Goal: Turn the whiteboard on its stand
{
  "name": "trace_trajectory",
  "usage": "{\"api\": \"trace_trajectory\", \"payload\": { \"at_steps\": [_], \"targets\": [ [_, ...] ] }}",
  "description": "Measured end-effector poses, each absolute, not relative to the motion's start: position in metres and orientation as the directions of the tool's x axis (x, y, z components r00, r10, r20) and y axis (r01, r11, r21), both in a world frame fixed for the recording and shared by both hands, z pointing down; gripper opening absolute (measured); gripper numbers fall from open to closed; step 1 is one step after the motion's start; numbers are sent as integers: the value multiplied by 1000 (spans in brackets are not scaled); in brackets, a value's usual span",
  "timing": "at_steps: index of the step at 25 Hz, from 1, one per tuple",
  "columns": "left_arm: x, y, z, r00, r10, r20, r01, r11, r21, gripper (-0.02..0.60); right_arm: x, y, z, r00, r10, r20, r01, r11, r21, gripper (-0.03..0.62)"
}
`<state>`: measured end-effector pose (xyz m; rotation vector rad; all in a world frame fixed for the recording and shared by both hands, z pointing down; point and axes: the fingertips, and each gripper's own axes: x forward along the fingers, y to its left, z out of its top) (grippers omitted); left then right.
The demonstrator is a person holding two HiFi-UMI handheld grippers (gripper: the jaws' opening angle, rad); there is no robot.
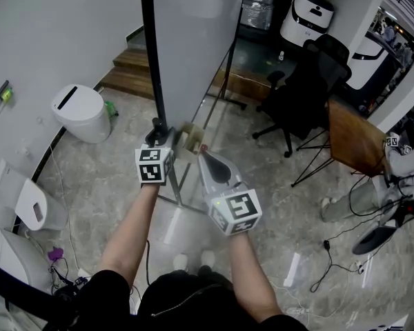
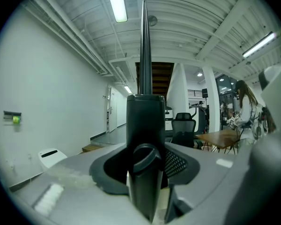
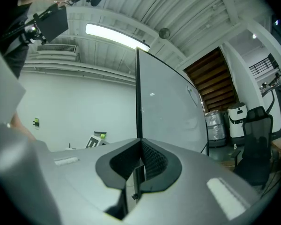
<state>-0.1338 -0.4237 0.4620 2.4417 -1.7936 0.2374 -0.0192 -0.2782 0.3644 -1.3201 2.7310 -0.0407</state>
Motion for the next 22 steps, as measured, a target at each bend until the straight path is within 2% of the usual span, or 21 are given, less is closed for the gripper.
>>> {"api": "trace_trajectory", "payload": {
  "at_steps": [7, 9, 14, 22],
  "targets": [
    [-132, -427, 458, 312, -936, 162, -948, -319, -21, 196, -14, -268, 373, -622, -778, -87, -771, 628, -107, 11],
    [-130, -425, 452, 317, -936, 152, -946, -323, -14, 233, -7, -267, 374, -614, -784, -87, -777, 621, -107, 11],
    [-140, -413, 440, 309, -940, 141, -949, -314, -13, 273, 3, -260, 372, -612, -786, -93, -778, 619, -111, 11],
    [-124, -378, 377, 369, -929, 1, -929, -369, -37, 273, 29, -249, 379, -585, -805, -98, -791, 593, -148, 11]
  ]
}}
